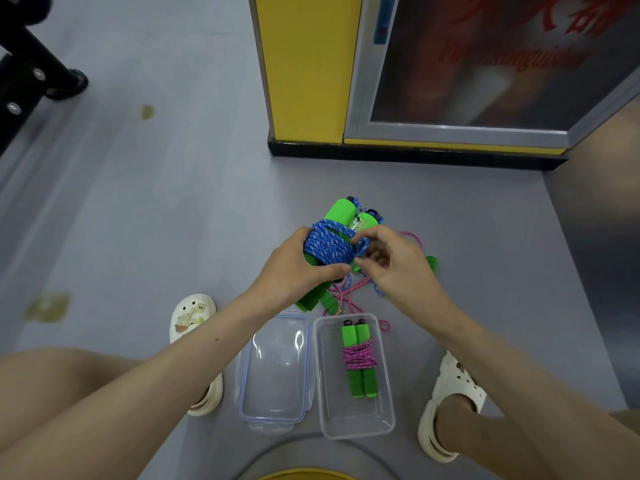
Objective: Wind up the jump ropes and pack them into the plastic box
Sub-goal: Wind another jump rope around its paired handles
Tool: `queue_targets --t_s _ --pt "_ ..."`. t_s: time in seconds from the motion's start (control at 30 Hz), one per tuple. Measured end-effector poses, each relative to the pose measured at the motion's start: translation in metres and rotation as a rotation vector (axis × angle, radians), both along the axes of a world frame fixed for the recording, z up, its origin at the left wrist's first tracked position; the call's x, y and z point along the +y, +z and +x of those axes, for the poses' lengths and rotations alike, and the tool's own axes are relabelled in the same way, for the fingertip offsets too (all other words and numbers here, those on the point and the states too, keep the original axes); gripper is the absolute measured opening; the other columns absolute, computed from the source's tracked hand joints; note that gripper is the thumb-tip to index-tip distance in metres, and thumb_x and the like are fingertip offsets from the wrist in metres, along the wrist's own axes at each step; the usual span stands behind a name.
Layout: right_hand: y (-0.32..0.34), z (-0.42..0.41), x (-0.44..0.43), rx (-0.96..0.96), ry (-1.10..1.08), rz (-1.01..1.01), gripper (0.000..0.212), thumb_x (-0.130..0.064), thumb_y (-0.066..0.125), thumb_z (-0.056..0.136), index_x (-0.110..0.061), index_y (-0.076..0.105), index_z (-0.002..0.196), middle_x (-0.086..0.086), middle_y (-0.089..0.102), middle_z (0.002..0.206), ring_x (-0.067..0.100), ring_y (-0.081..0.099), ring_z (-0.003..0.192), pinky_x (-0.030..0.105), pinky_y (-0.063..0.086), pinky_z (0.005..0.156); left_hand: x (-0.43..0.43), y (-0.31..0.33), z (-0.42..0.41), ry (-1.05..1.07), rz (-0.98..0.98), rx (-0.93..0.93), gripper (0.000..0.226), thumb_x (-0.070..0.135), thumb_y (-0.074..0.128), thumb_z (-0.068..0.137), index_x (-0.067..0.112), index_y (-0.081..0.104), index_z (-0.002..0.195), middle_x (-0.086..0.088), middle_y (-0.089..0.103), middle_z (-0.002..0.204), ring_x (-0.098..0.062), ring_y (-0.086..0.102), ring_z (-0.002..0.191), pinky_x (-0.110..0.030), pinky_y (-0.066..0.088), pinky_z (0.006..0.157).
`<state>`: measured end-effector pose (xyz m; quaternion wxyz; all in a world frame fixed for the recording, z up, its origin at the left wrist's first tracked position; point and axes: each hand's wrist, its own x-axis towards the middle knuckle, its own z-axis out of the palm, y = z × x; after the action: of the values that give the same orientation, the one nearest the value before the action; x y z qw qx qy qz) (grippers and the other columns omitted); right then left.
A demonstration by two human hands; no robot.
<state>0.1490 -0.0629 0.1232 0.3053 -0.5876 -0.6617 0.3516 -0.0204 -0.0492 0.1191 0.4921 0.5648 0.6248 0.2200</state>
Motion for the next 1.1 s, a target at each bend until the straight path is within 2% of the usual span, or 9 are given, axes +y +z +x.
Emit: queue_targets --t_s 0.17,0.3,0.4,0.47,0.63,0.77,0.83,0.93,1.1 --pt "0.000 -0.002 0.002 -0.056 0.064 0.076 0.017 -0.007 0.065 0.086 -0.009 0.062 0.102 0.004 0.061 0.074 0.019 0.058 0.070 0.028 0.048 0.066 -0.003 0.002 -0.002 0.032 0.000 -0.072 0.045 0.047 0.068 0.081 0.019 0.056 0.113 0.000 0.067 0.101 -0.016 0.066 0.088 -0.038 0.056 0.079" --pt "-0.002 -0.005 0.002 -0.104 0.061 0.149 0.019 -0.005 0.064 0.087 -0.006 0.064 0.105 0.001 0.057 0.070 0.006 0.049 0.061 0.018 0.039 0.062 -0.002 0.004 0.000 0.035 -0.039 -0.084 0.026 0.036 0.061 0.089 0.021 0.057 0.110 -0.002 0.067 0.101 -0.021 0.065 0.091 -0.040 0.054 0.083" --pt "-0.006 -0.006 0.002 -0.187 0.085 0.217 0.027 -0.009 0.058 0.088 -0.007 0.065 0.114 0.003 0.064 0.085 0.008 0.054 0.072 0.022 0.042 0.071 -0.003 0.006 0.004 0.042 -0.060 -0.116 0.005 0.023 0.053 0.092 0.025 0.055 0.097 -0.002 0.065 0.097 -0.017 0.062 0.085 -0.034 0.050 0.080" --pt "-0.008 -0.006 0.002 -0.232 0.112 0.218 0.034 -0.013 0.051 0.088 -0.007 0.064 0.120 0.010 0.065 0.090 0.019 0.057 0.079 0.029 0.044 0.072 -0.003 0.006 0.005 0.038 -0.046 -0.119 0.008 0.019 0.051 0.093 0.027 0.053 0.092 -0.003 0.065 0.096 -0.016 0.060 0.084 -0.033 0.049 0.079" --pt "-0.009 -0.007 0.005 -0.226 0.094 0.221 0.035 -0.012 0.052 0.085 -0.003 0.066 0.117 0.008 0.062 0.078 0.014 0.050 0.071 0.026 0.037 0.068 -0.003 0.003 0.005 -0.001 -0.027 -0.109 0.013 0.024 0.056 0.091 0.029 0.053 0.102 0.003 0.065 0.097 -0.018 0.063 0.091 -0.040 0.052 0.087" --pt "-0.007 -0.011 0.006 -0.191 0.034 0.236 0.029 -0.008 0.058 0.082 -0.001 0.070 0.108 0.014 0.073 0.093 0.024 0.067 0.081 0.024 0.045 0.079 -0.005 -0.001 0.005 -0.064 0.012 -0.006 0.056 0.046 0.068 0.071 0.029 0.049 0.120 0.011 0.064 0.102 -0.012 0.062 0.095 -0.039 0.052 0.087" --pt "-0.004 -0.012 0.005 -0.172 0.012 0.211 0.026 -0.001 0.062 0.082 -0.001 0.070 0.107 0.012 0.073 0.096 0.017 0.067 0.081 0.015 0.044 0.079 -0.006 -0.003 0.005 -0.072 0.025 0.002 0.058 0.053 0.070 0.069 0.031 0.049 0.118 0.016 0.063 0.098 -0.009 0.062 0.094 -0.038 0.052 0.087" --pt "-0.002 -0.012 0.004 -0.185 0.005 0.142 0.027 0.001 0.063 0.083 -0.004 0.070 0.108 0.004 0.066 0.074 -0.002 0.051 0.060 0.003 0.039 0.065 -0.006 -0.006 0.003 -0.079 0.046 0.019 0.053 0.056 0.067 0.078 0.027 0.050 0.119 0.014 0.063 0.099 -0.010 0.062 0.094 -0.041 0.052 0.087" --pt "-0.001 -0.012 0.001 -0.216 -0.001 0.068 0.029 0.000 0.064 0.081 -0.009 0.068 0.109 -0.001 0.060 0.066 0.002 0.050 0.058 0.018 0.043 0.070 -0.009 -0.004 0.005 -0.095 0.077 0.096 0.061 0.063 0.062 0.077 0.026 0.050 0.124 0.010 0.064 0.102 -0.012 0.062 0.094 -0.040 0.053 0.085"
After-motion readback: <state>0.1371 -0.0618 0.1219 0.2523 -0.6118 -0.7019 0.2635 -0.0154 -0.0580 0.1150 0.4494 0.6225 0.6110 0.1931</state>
